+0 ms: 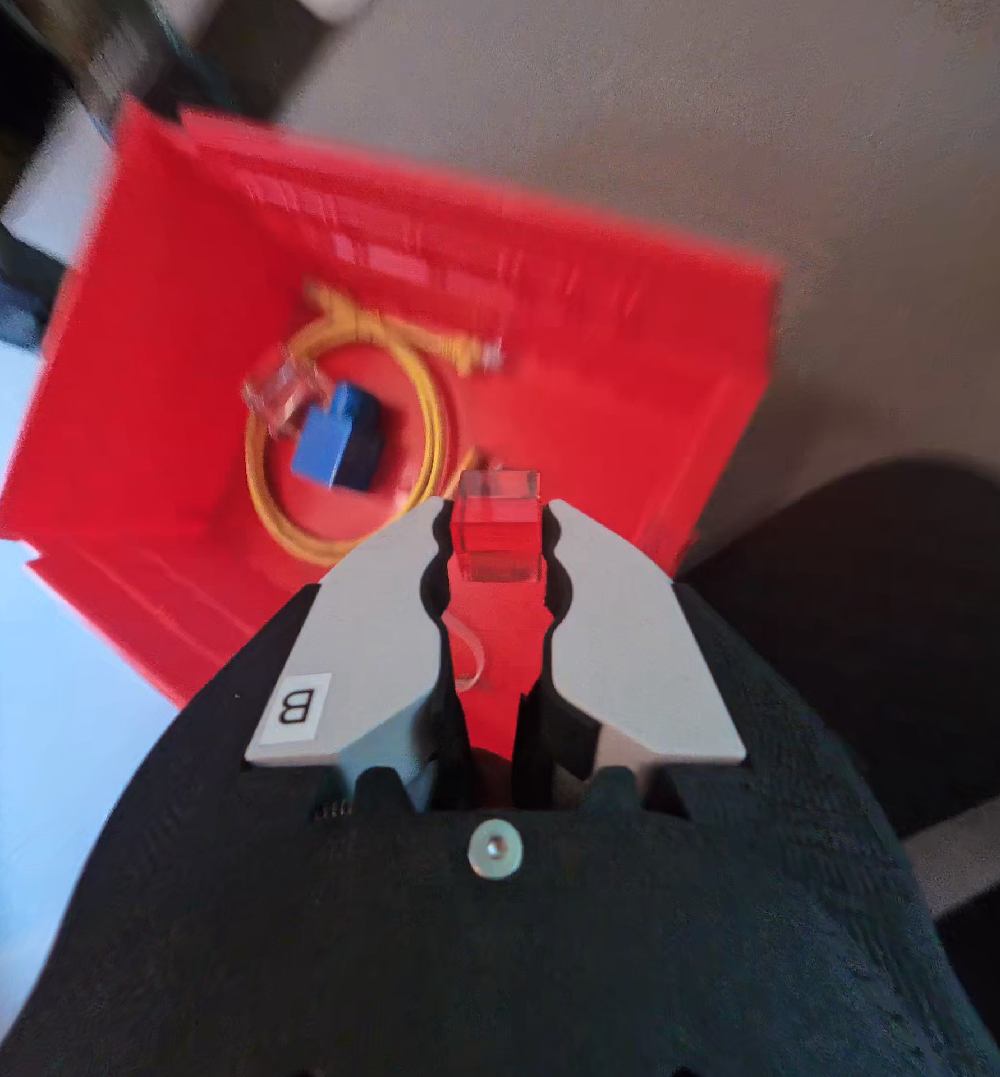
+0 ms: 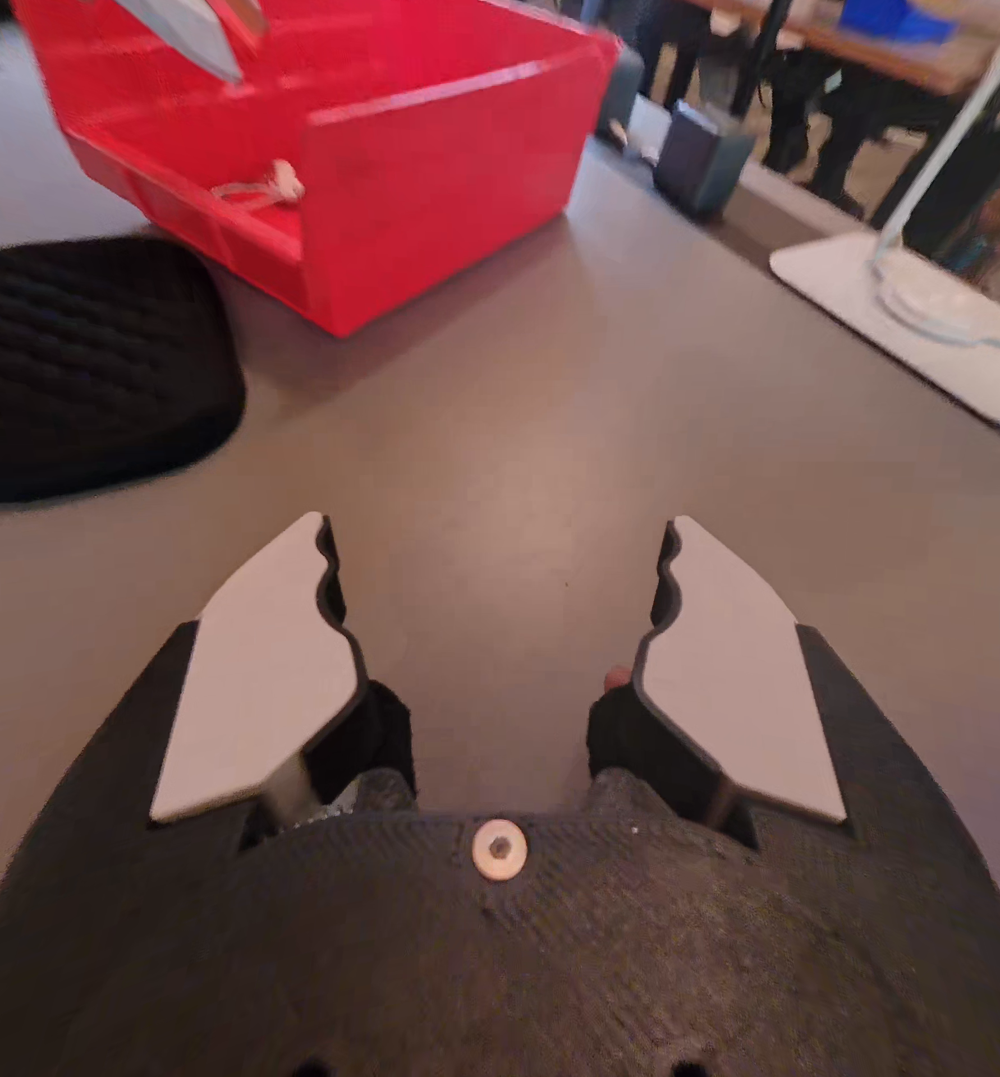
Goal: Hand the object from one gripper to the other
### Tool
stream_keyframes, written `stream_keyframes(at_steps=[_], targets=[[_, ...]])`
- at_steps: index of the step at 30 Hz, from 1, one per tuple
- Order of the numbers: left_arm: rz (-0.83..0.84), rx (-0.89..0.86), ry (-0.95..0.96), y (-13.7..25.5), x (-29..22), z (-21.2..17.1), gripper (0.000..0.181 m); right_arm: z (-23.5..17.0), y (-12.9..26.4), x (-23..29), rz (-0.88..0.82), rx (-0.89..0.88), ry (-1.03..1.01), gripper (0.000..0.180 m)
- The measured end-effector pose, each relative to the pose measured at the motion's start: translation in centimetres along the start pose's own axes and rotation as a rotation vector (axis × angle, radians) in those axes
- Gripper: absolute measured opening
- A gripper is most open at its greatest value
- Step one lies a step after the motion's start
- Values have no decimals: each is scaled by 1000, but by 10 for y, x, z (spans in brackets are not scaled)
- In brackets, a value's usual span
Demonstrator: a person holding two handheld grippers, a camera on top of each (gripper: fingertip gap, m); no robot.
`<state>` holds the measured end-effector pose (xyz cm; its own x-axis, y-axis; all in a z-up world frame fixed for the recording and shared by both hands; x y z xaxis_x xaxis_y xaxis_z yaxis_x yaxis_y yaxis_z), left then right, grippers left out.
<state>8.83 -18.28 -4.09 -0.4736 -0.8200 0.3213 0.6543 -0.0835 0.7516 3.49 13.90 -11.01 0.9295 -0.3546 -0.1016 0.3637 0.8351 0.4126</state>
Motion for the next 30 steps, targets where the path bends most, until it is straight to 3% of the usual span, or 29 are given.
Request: stream_keyframes(at_steps=[1,5,9,13,16,20,24,28,30], targets=[[-2,-141,38,9,-11,7,28,3,2,3,23,-40,11,109],[-265,-666,251,37,-77,25,28,18,9,19,141,-263,84,117],[-652,-916,418,40,-143,30,28,32,27,43,238,-442,220,100],[-984,-882,502,33,-189,28,28,35,47,78,398,-485,451,77],[-1112,-807,496,30,-210,25,28,34,52,101,479,-491,638,69],[-1168,-771,492,28,-222,17,28,37,57,115,529,-543,774,56],[-1216,-740,518,21,-225,14,28,34,58,121,576,-561,806,48],[-1251,-725,510,18,-232,15,28,28,55,127,570,-559,859,26],[-1227,-750,507,17,-230,15,30,28,53,125,577,-532,815,26]])
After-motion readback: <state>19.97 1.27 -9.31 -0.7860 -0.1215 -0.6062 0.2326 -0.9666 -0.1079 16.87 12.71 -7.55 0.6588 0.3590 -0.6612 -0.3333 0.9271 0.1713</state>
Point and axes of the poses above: each gripper's, where its closed fingertips meet, y back along the fingers, z out of its top, x = y × z across the jaws, the point moved 7 cm from there along y, back along the fingers, and after that the axes turned 1 degree about z, right-handed, at the moved point
